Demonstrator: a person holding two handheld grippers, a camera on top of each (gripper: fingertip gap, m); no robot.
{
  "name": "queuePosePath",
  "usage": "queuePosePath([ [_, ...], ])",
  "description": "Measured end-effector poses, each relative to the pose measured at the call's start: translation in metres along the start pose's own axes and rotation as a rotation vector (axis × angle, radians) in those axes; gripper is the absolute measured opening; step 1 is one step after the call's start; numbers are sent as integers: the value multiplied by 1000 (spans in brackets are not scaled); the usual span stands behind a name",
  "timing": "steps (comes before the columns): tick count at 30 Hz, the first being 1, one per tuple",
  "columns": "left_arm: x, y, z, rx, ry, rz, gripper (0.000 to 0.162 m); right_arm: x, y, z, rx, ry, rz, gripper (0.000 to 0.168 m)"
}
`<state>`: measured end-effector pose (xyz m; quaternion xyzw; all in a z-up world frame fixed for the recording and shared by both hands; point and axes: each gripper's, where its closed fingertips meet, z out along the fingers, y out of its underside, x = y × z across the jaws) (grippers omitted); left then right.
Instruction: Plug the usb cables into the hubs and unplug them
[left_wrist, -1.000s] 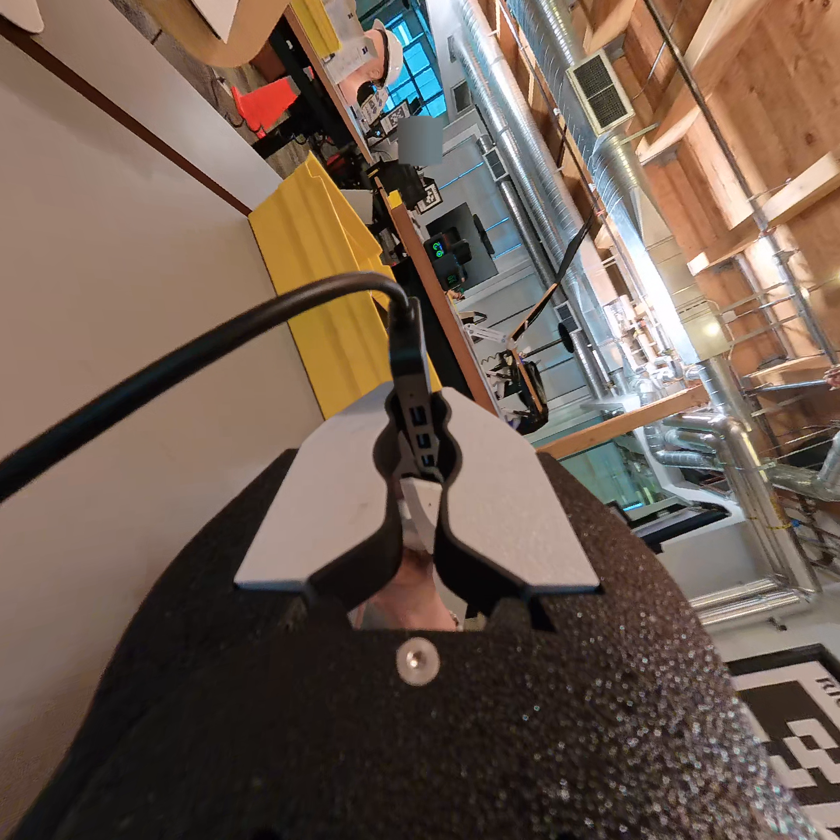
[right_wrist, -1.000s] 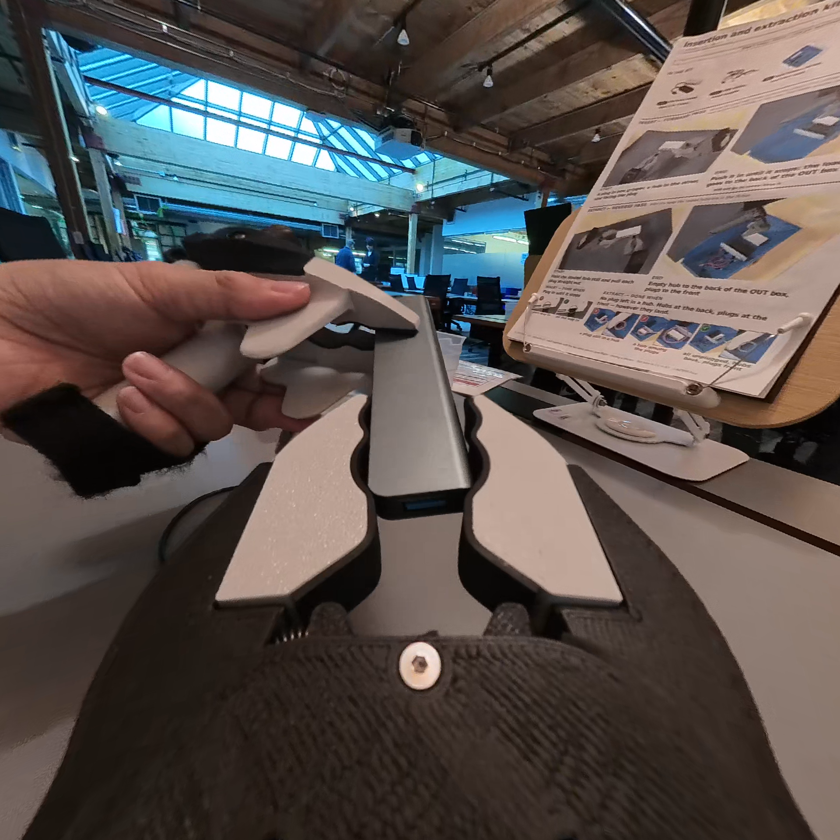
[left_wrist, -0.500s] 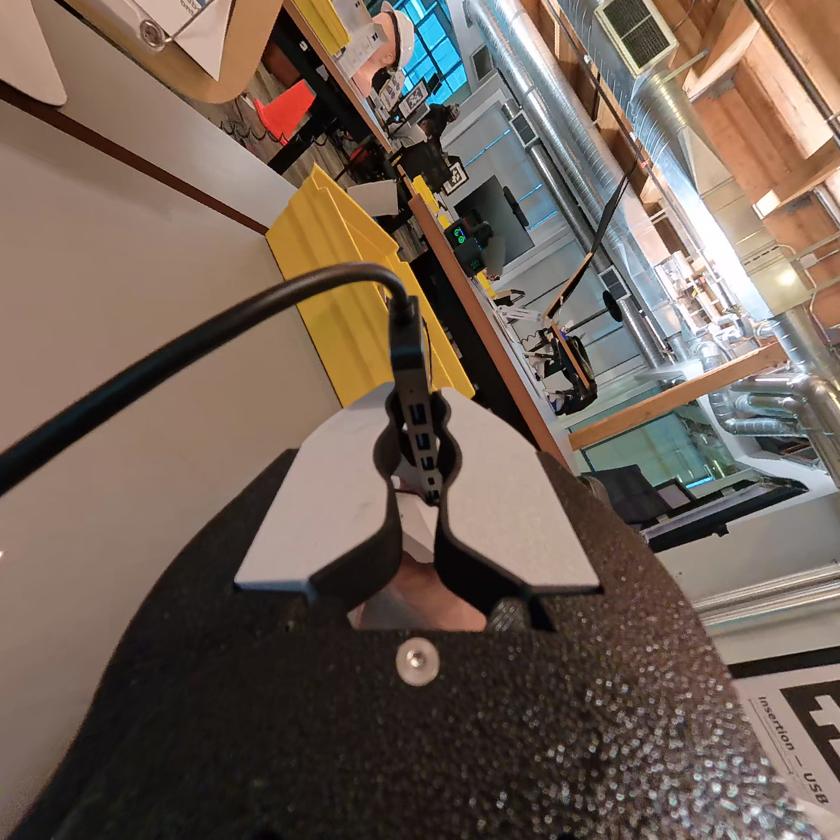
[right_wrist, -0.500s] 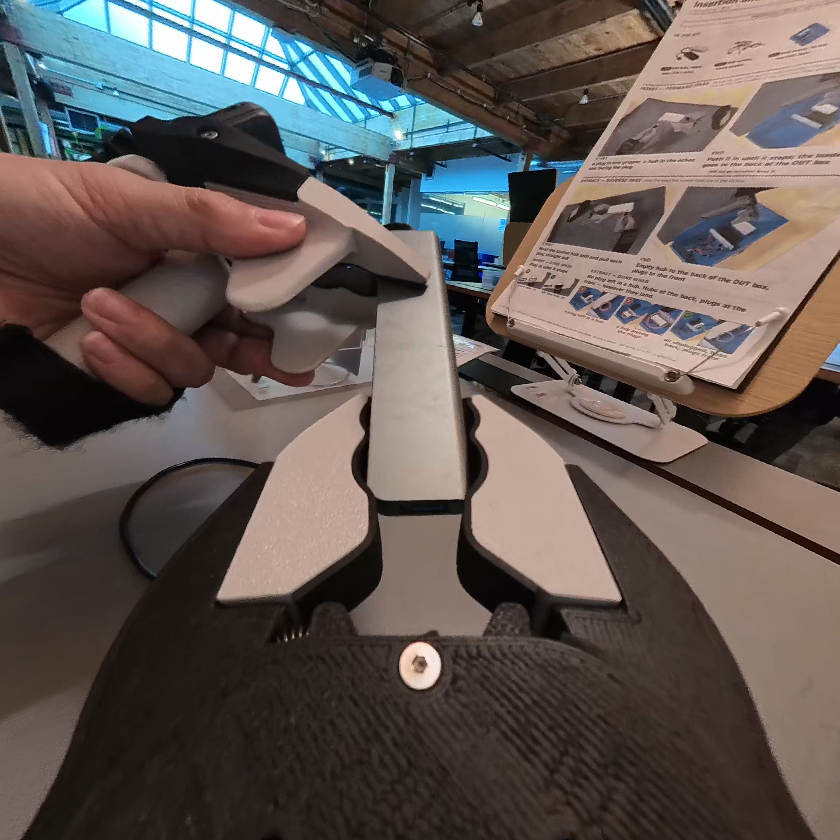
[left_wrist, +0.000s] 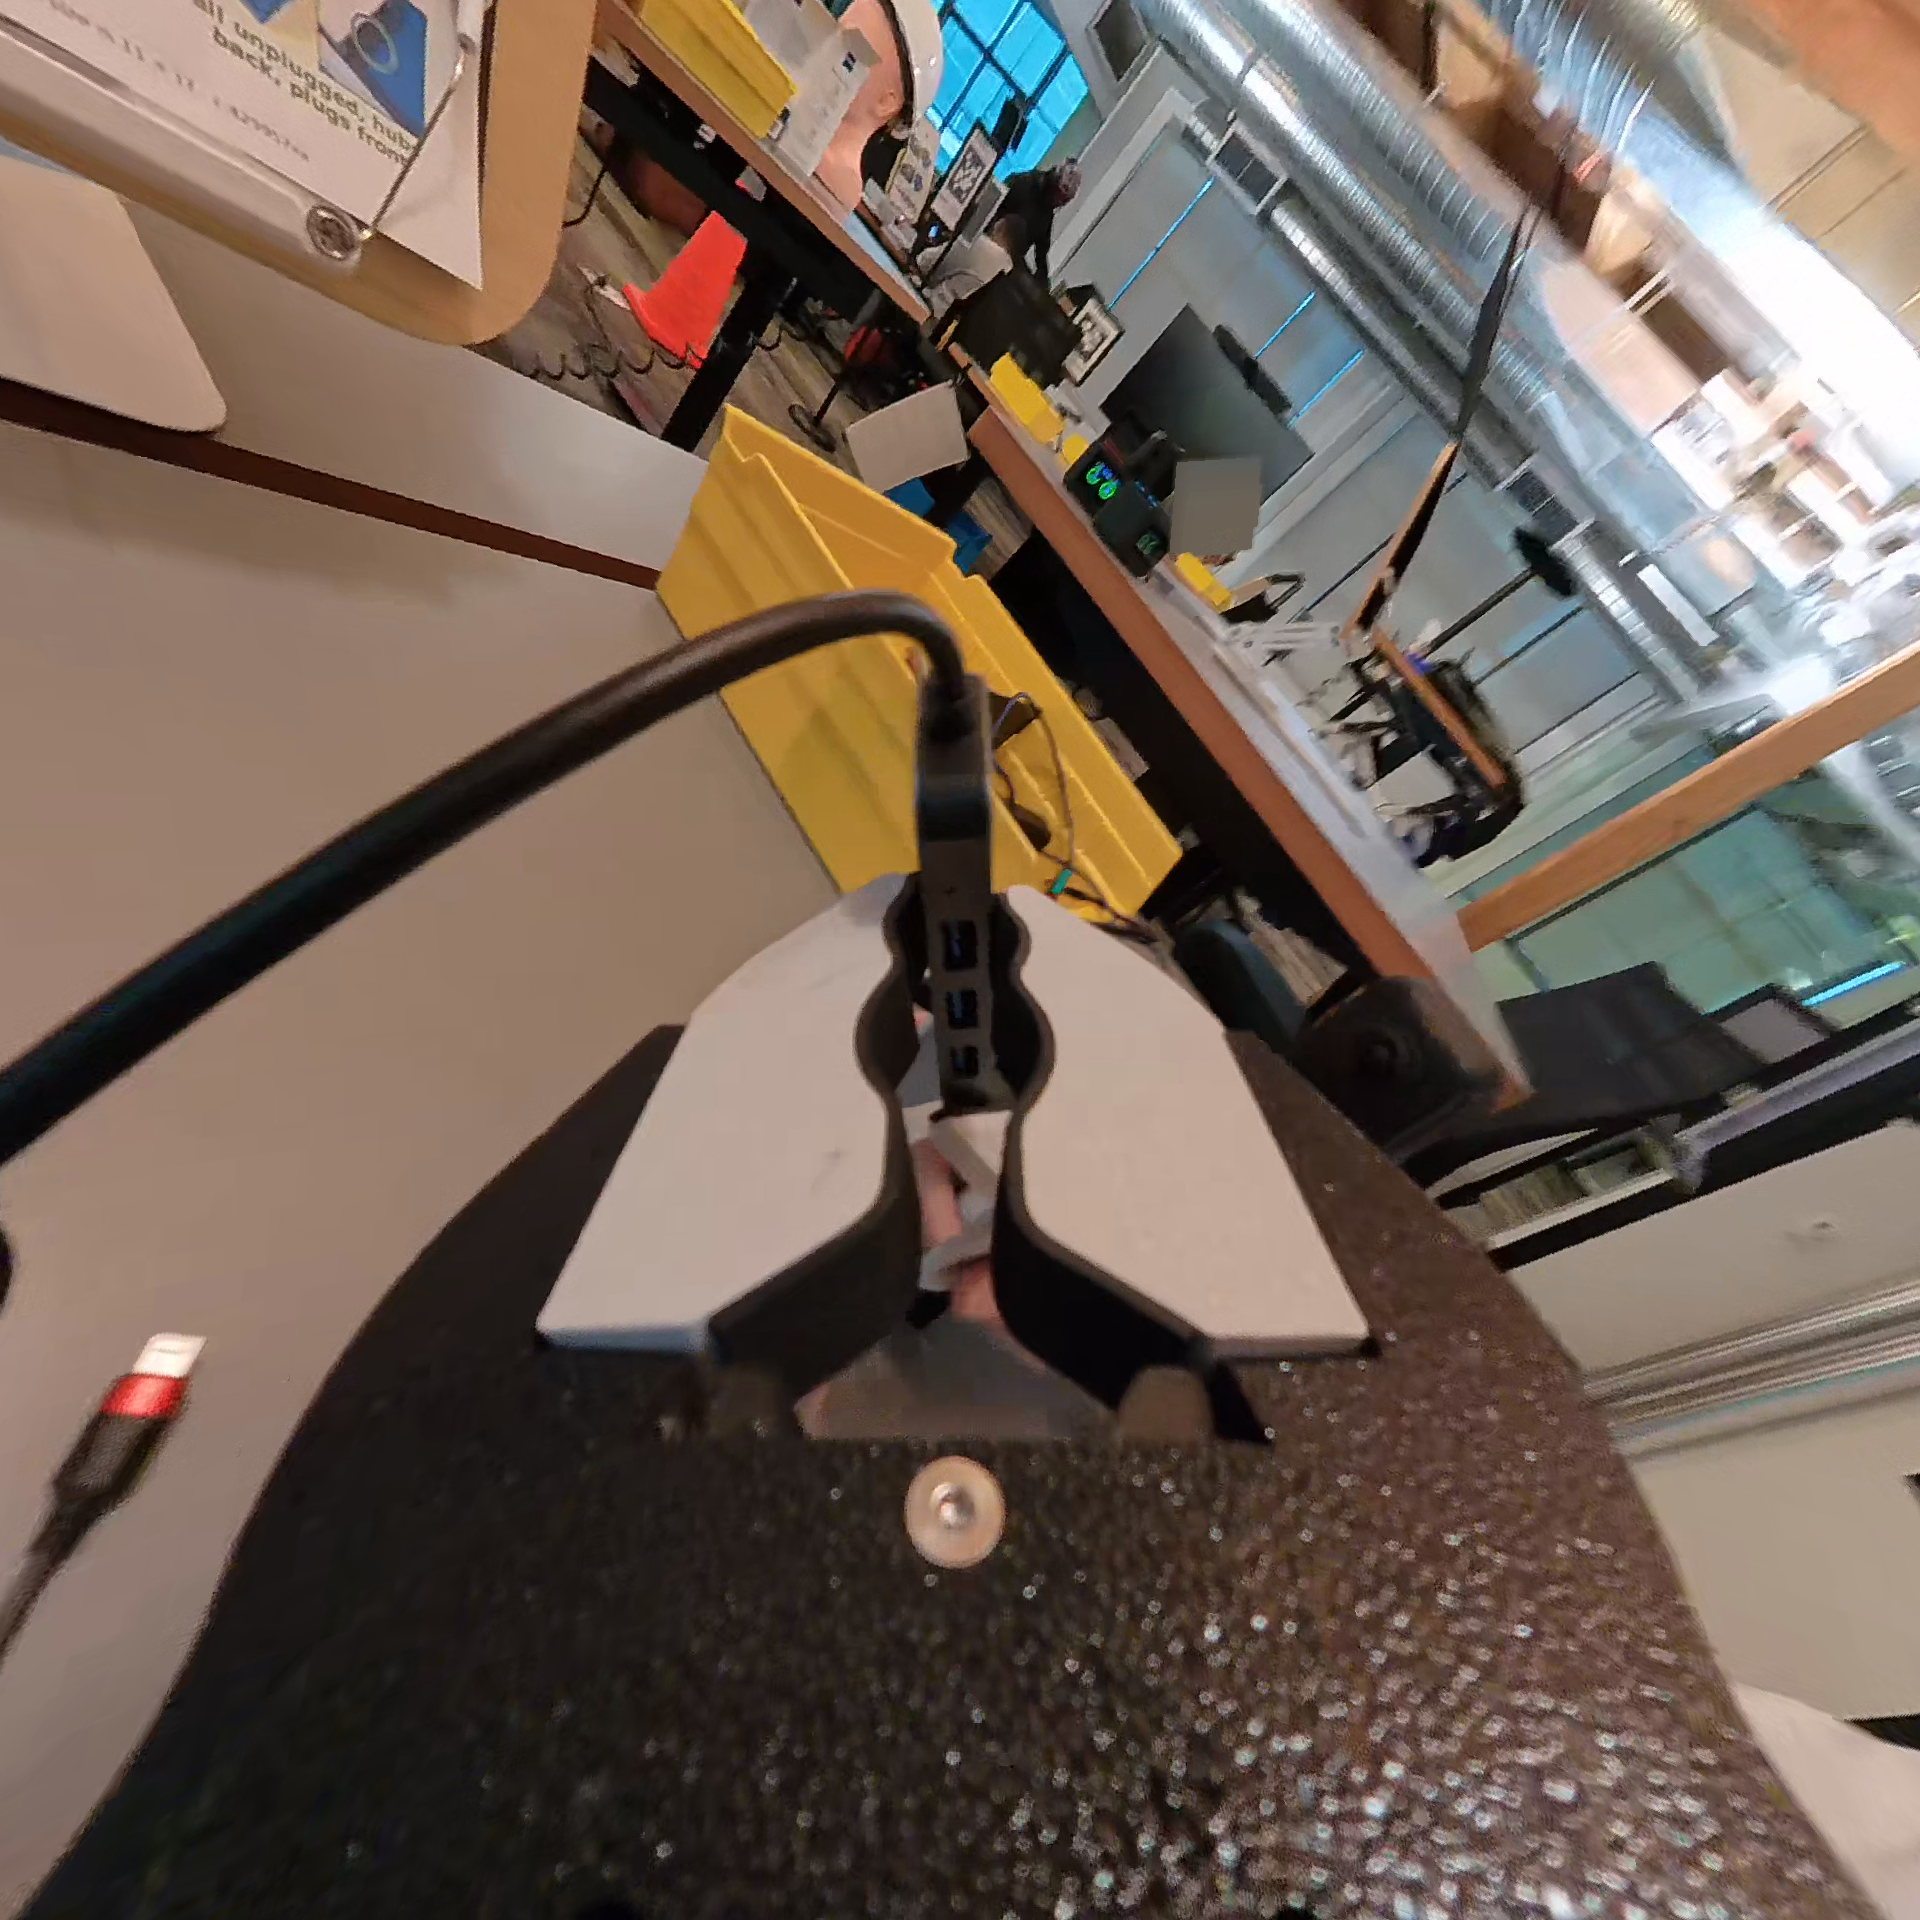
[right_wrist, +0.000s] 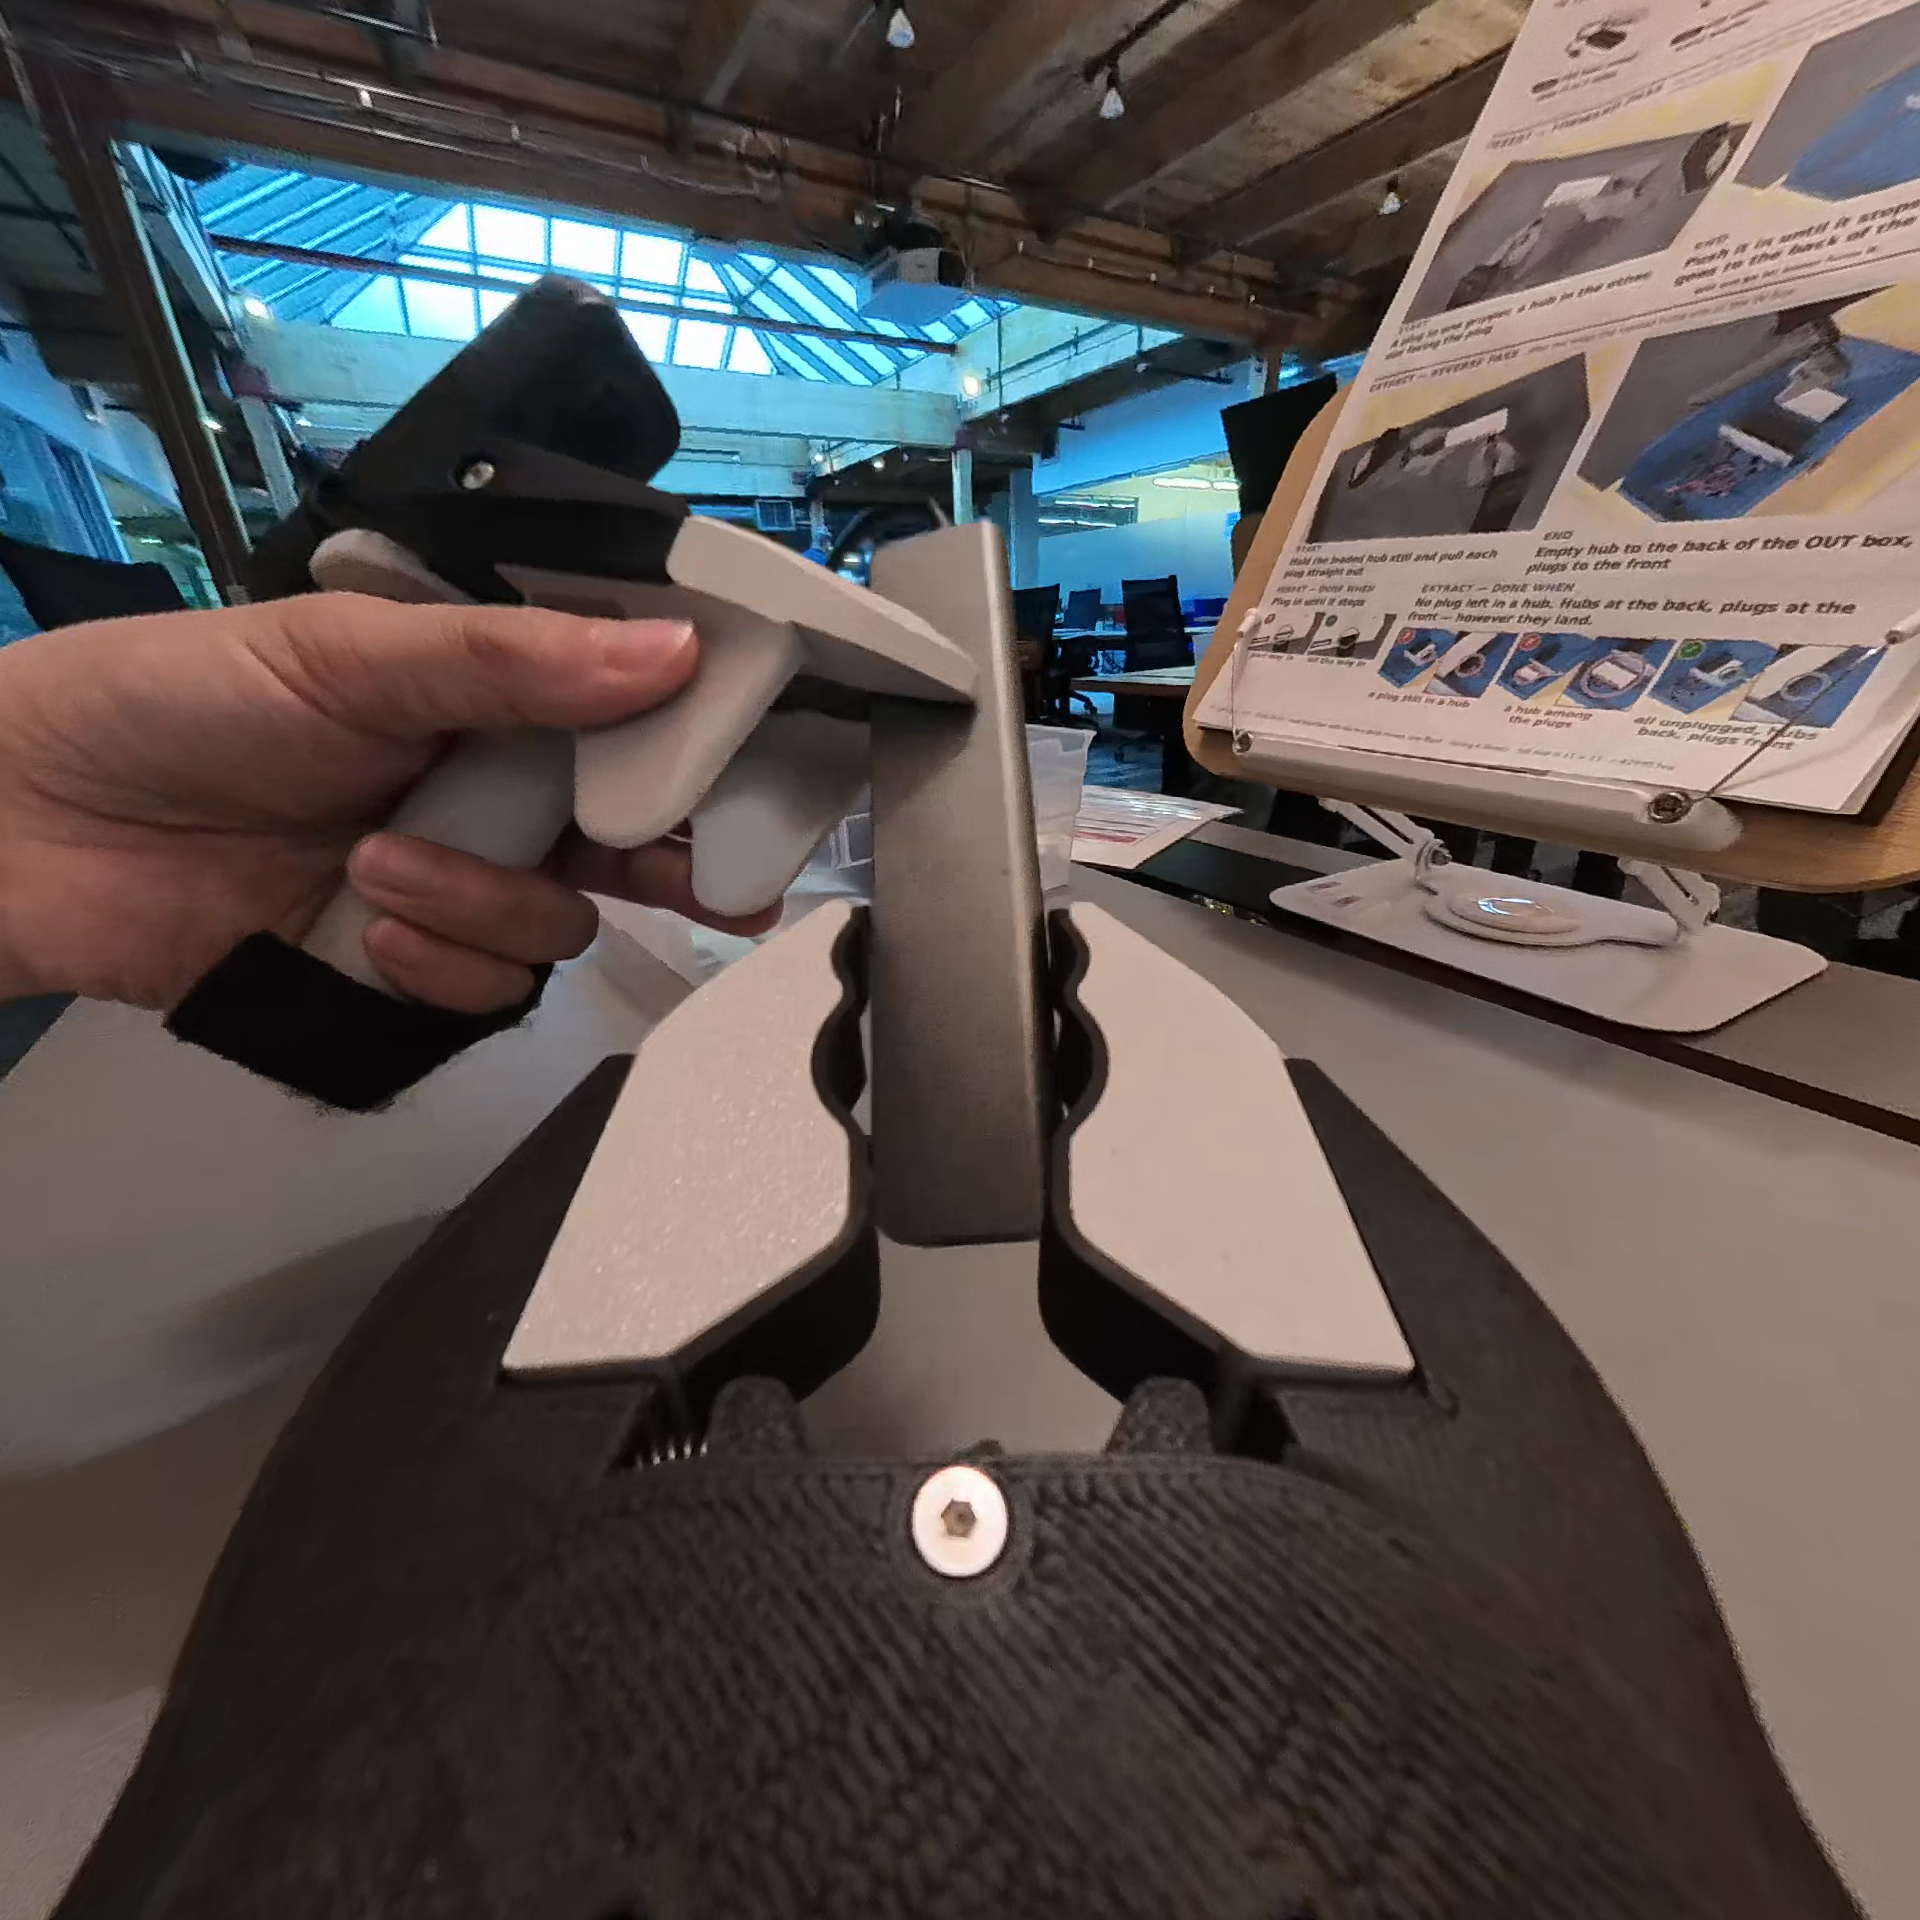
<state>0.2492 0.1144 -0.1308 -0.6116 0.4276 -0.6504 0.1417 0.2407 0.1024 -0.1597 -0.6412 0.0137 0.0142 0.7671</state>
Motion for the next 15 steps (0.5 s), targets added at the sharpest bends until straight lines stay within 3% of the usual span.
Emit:
queuePosePath([
  [4, -1, -2, -2, 30, 19, -95, 10, 0, 2, 3, -16, 14, -28, 33],
  [8, 1, -10, -5, 91, 81, -244, 10, 0, 3, 5, -20, 46, -81, 44],
  [15, 0, -4, -2, 63, 45, -207, 10, 1, 0, 4, 1, 70, -110, 42],
])
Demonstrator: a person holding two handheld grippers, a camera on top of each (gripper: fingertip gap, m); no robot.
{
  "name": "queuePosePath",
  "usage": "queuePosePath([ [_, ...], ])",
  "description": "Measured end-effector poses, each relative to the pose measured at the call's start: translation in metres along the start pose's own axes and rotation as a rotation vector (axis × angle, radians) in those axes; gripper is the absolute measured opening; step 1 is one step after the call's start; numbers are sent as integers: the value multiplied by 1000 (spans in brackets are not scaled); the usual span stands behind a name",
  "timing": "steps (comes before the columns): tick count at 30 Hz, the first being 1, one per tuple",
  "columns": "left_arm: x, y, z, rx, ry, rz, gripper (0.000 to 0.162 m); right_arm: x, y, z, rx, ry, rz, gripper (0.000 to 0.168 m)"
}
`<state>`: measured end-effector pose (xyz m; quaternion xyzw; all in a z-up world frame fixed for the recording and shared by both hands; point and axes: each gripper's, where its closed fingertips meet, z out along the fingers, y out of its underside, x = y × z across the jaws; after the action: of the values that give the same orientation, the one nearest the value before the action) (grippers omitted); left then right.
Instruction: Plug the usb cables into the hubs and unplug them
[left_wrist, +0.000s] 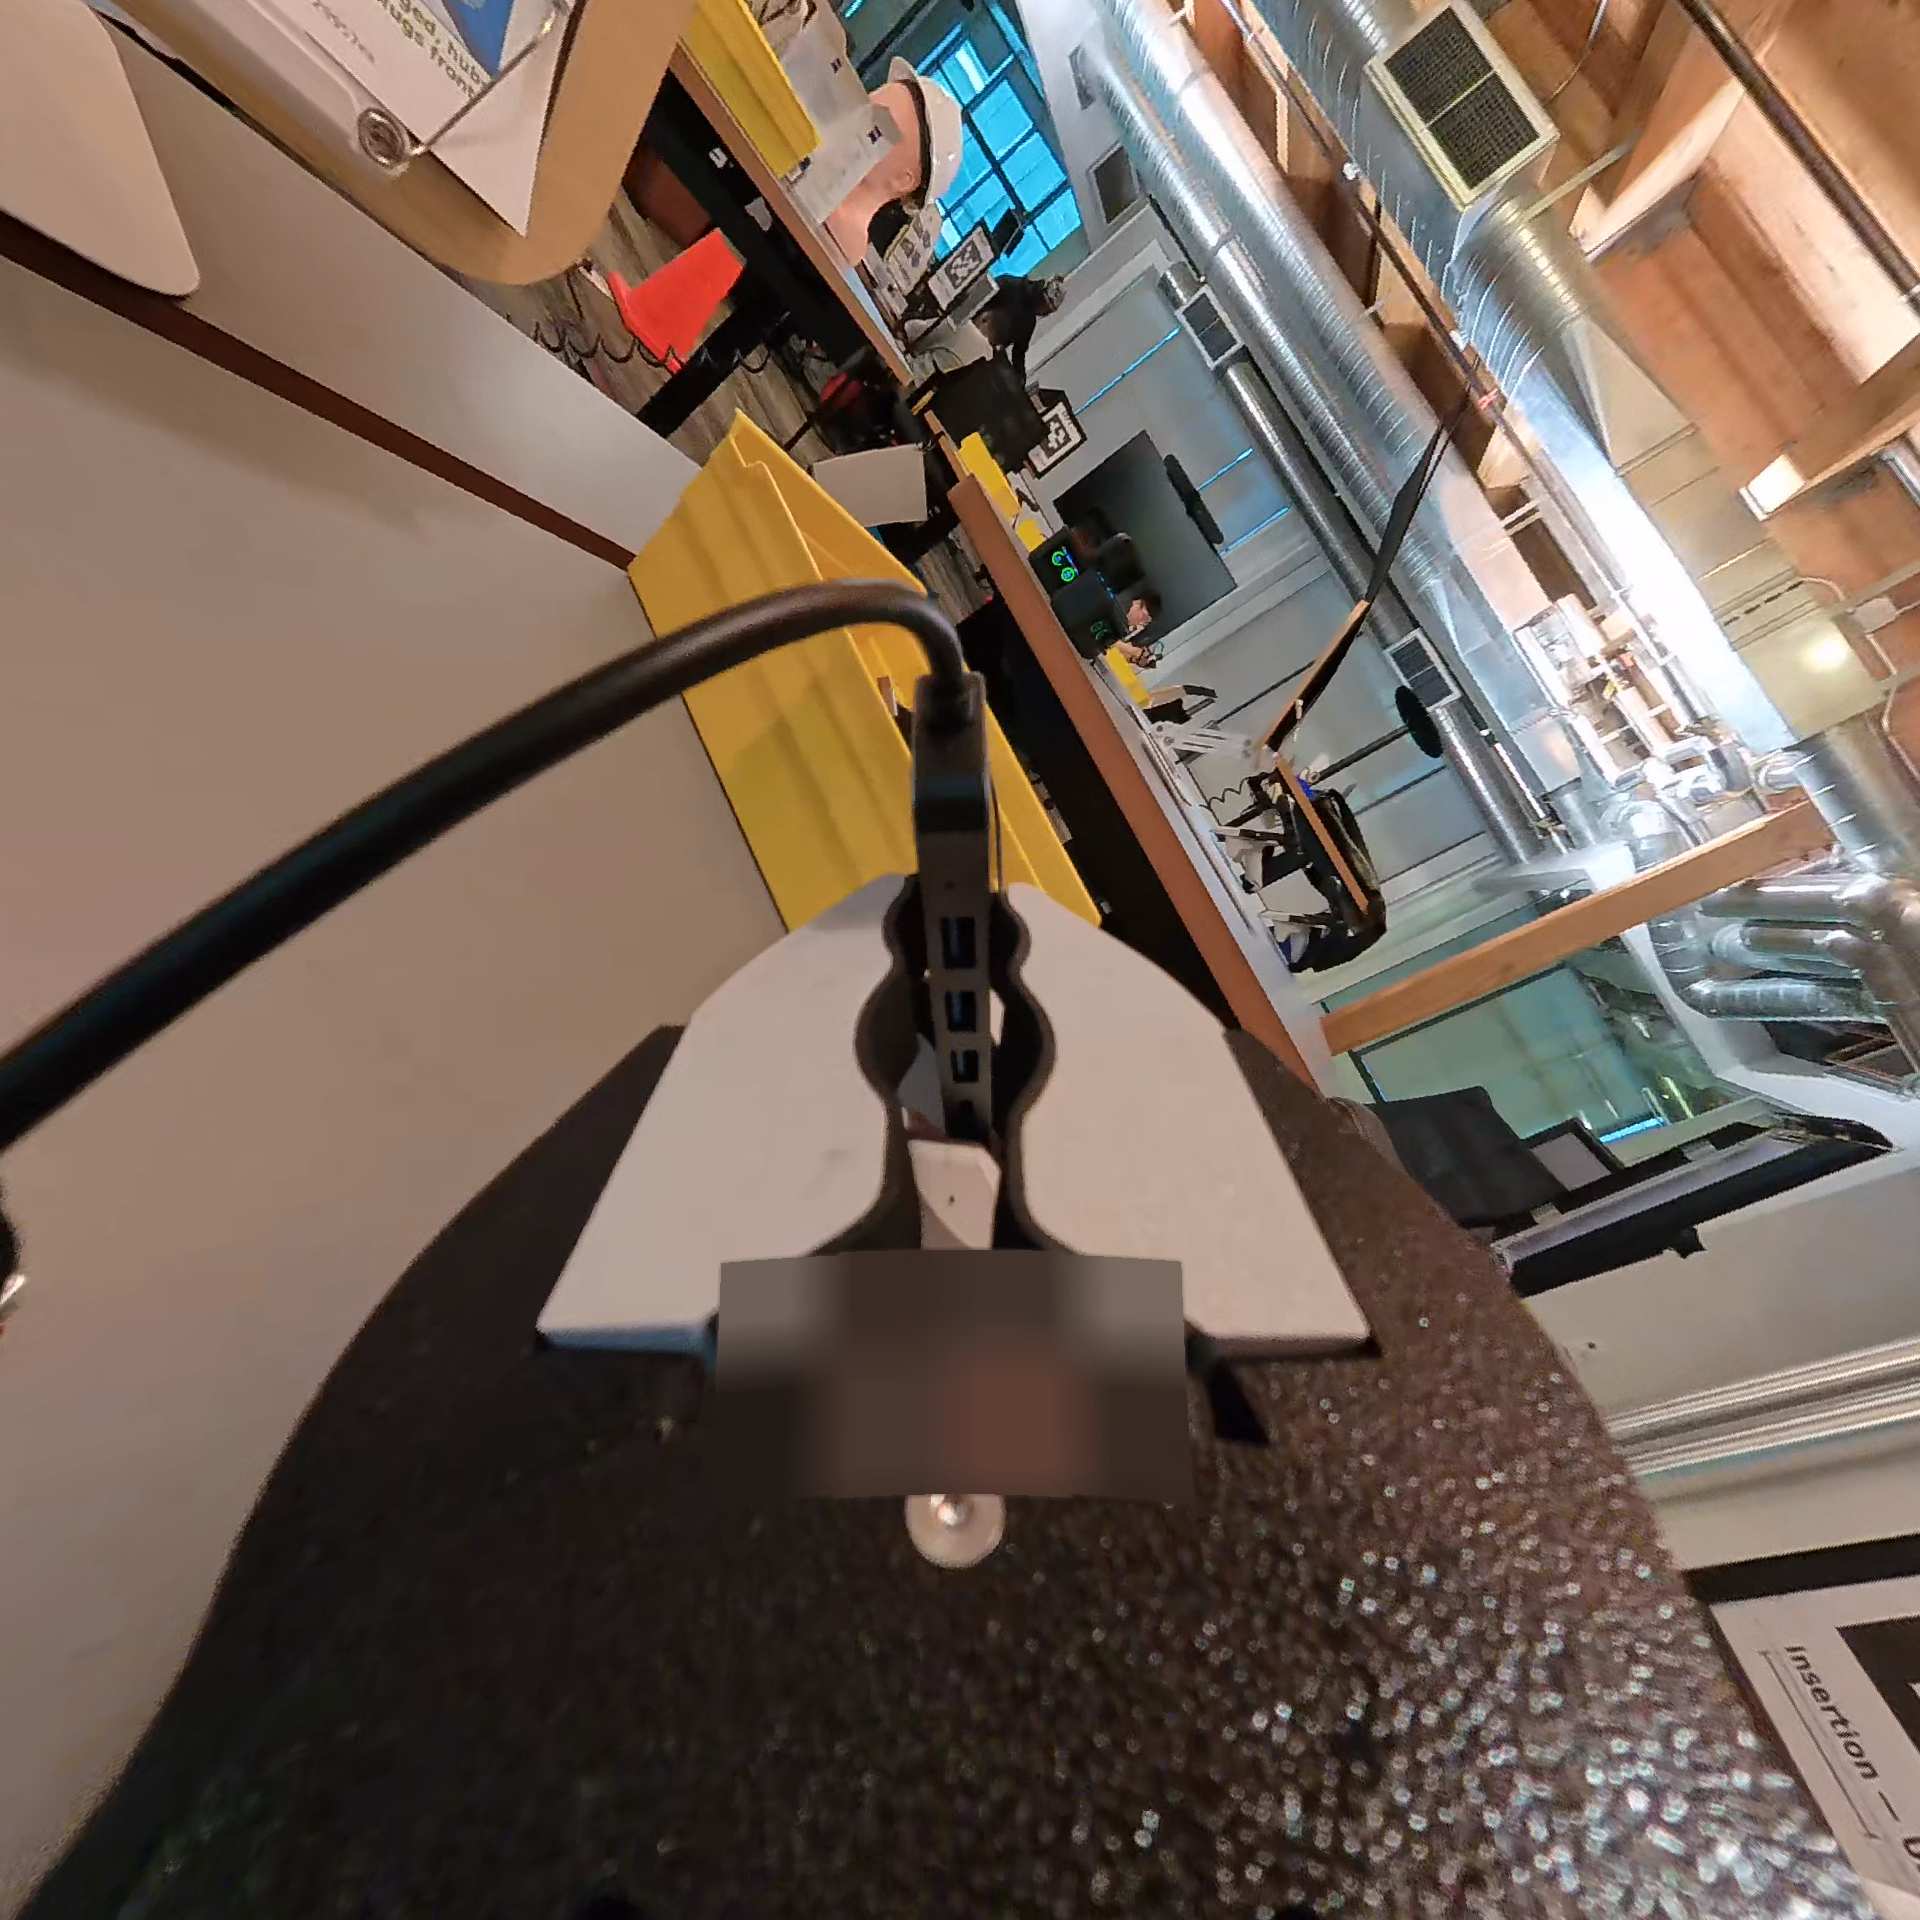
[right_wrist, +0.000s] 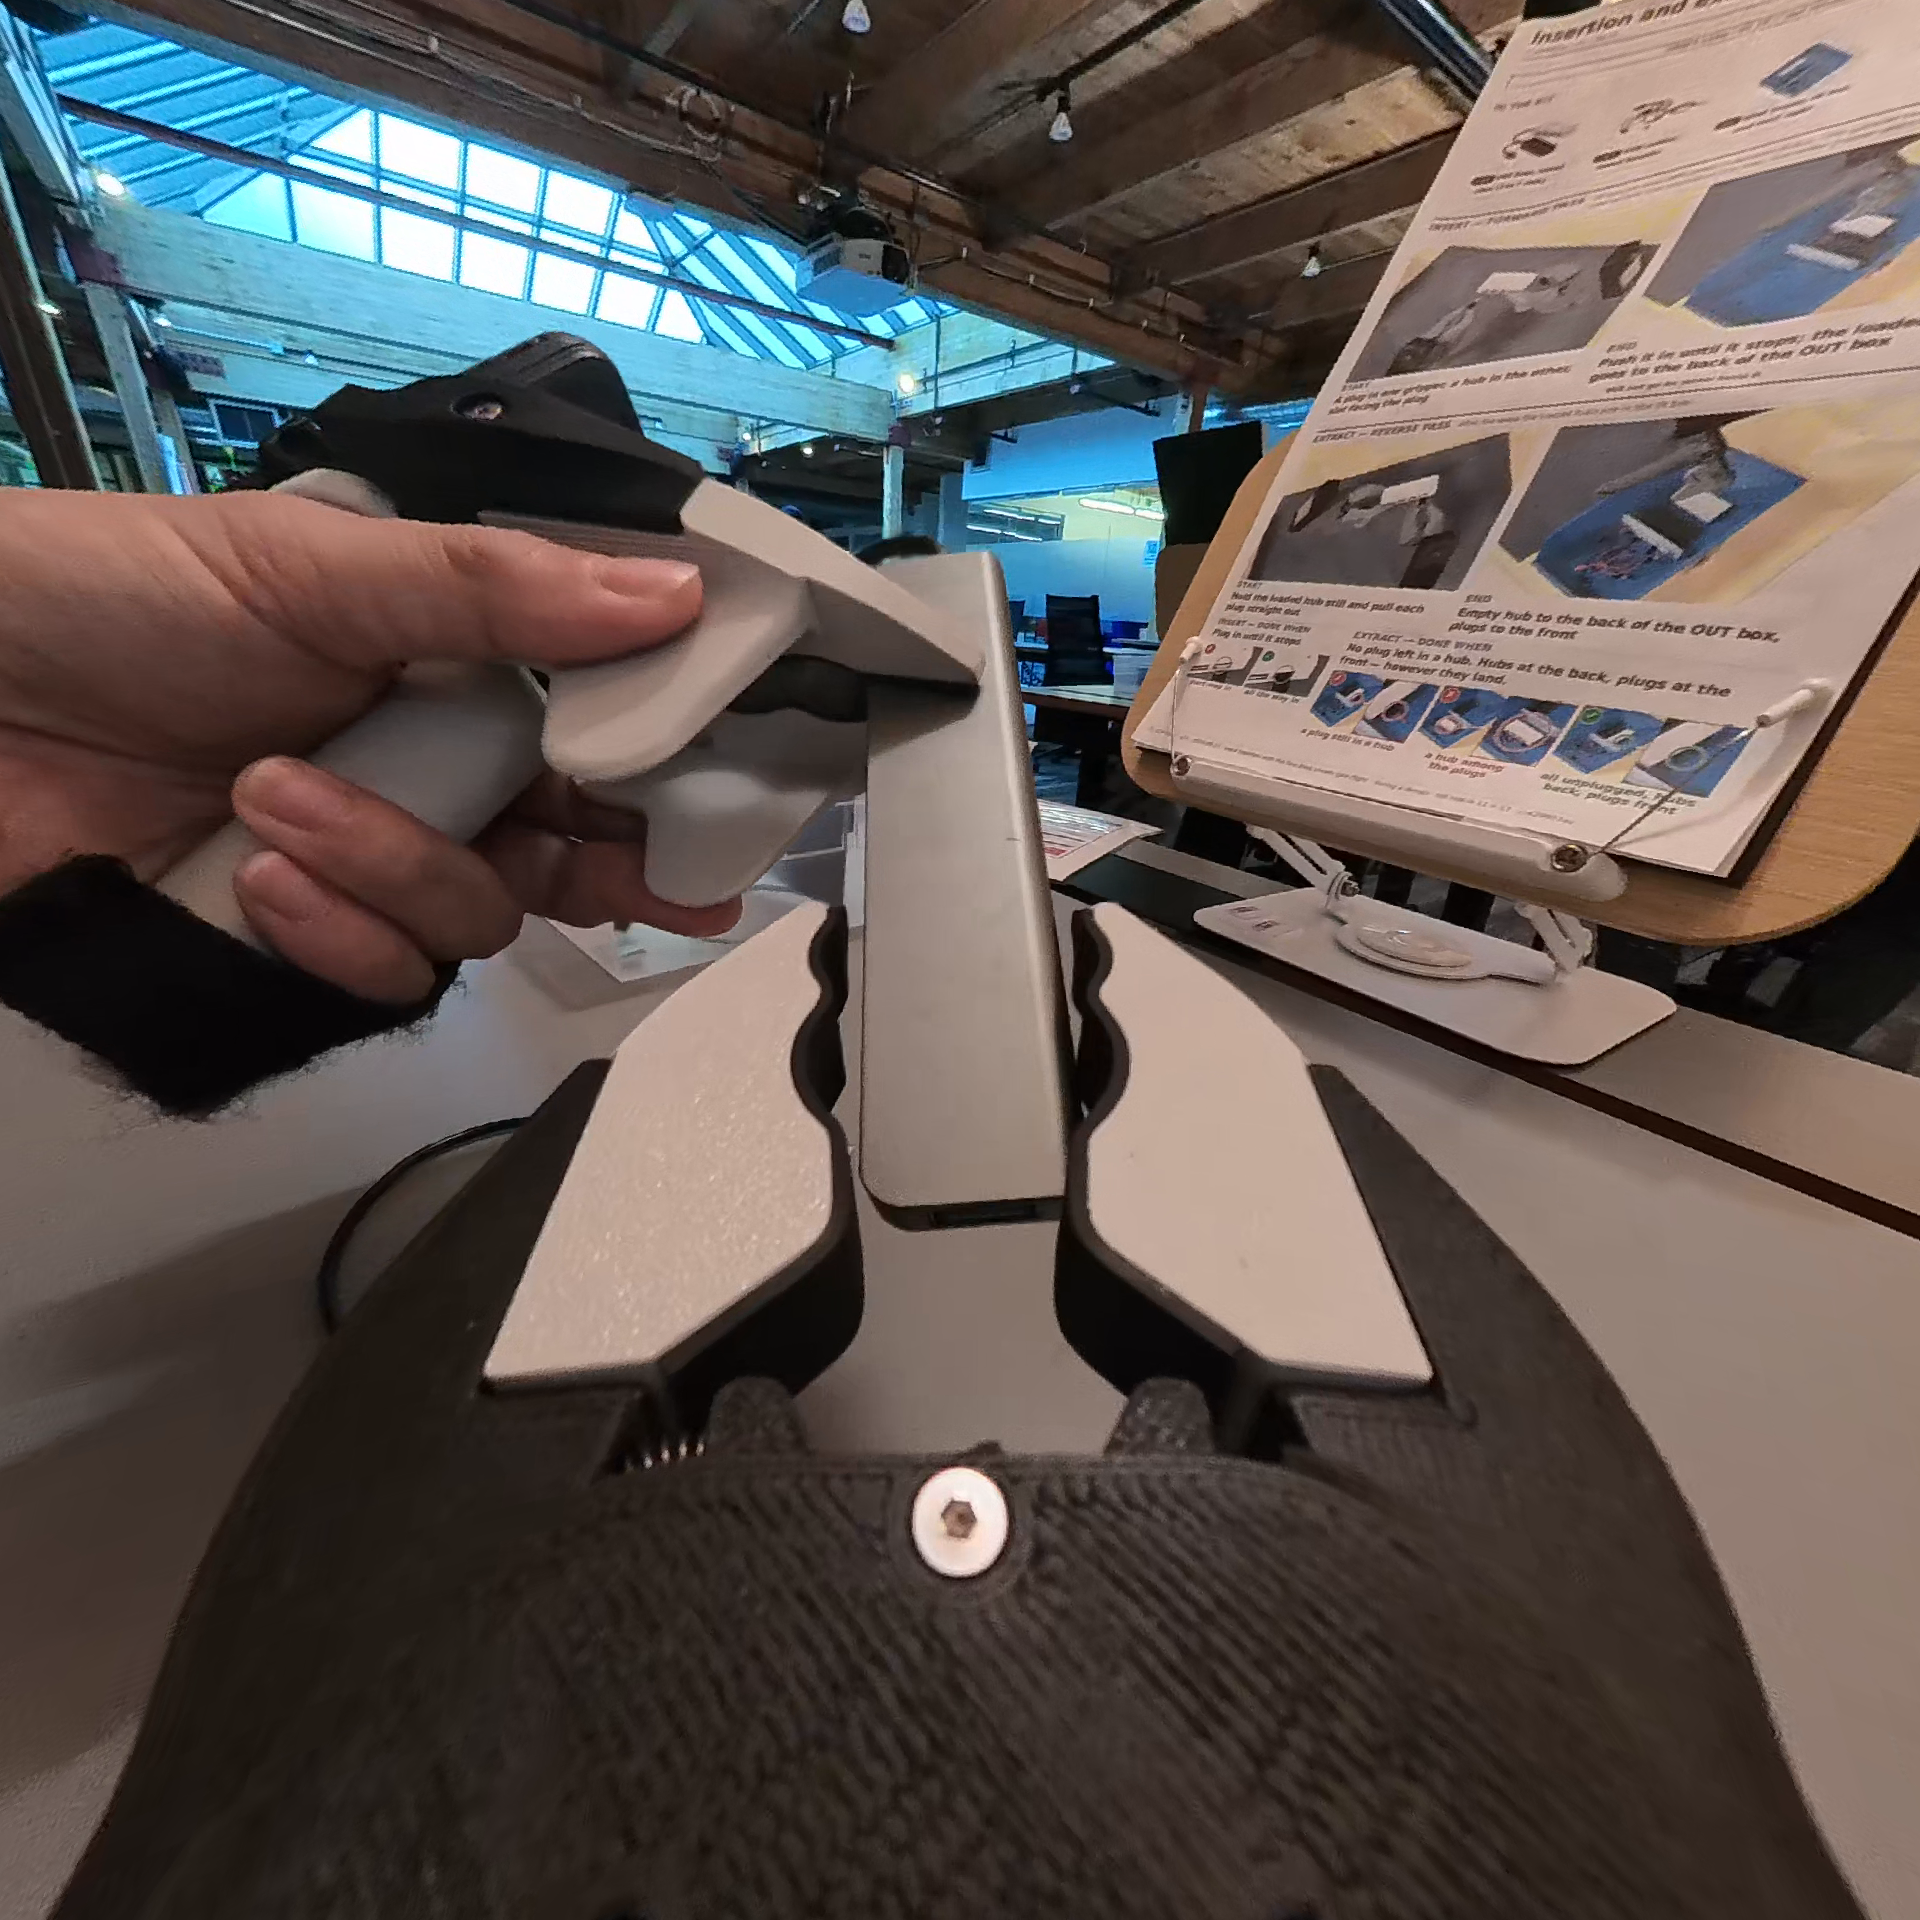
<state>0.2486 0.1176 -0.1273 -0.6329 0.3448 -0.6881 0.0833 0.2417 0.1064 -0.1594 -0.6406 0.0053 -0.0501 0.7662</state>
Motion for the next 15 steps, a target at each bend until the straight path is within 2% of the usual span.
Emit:
queuePosePath([
  [2, 0, 0, 0, 3, -2, 1, 10, 1, 1, 0, -7, -2, 7, 36],
  [9, 3, -1, 2, -6, -17, 69, 10, 0, 5, 0, -66, 1, 8, 36],
  [15, 6, 2, 0, -53, -37, 301, 26, 10, -5, -4, 1, -21, 235, 36],
])
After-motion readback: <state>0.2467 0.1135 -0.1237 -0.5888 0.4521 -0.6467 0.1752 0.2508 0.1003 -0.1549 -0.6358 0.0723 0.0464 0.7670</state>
